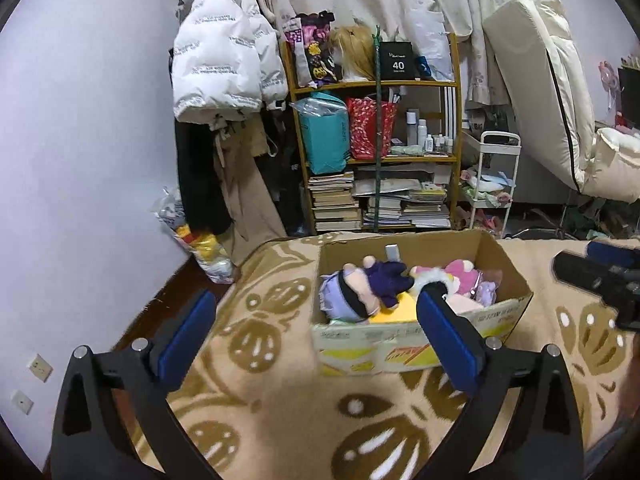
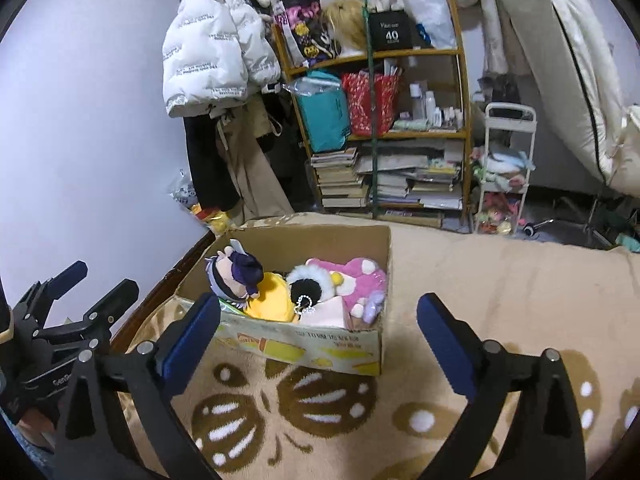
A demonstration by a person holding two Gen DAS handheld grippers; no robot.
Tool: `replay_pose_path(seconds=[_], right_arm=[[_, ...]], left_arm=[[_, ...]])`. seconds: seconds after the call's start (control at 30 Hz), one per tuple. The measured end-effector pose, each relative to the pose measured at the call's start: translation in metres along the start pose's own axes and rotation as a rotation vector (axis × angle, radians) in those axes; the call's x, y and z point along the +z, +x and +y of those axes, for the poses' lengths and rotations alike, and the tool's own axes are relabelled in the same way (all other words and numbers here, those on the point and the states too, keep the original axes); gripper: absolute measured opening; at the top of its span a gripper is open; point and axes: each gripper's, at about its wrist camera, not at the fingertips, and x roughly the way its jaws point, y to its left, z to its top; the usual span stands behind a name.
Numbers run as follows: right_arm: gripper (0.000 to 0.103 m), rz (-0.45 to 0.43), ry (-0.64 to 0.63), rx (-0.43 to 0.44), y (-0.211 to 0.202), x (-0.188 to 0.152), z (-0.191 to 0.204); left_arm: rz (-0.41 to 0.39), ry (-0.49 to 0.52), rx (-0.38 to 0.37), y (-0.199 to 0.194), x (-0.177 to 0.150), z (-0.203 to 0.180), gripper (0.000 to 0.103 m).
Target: Organize soft objects
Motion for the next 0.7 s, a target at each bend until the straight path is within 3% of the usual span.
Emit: replay_pose_path(seconds=[0.43,0.7], right_arm=[[0.103,-0.075,-0.023,-0.052,-0.083,0.000,0.000],[0.103,-0.097,-0.016,-0.089,-0.107,-0.013,-0.007]], left_arm=[[-0.031,0.004,0.044,-0.065,-0.010,0.025,0.100],[-0.041,0.025,0.047,-0.086,-0.021,0.025,0.100]])
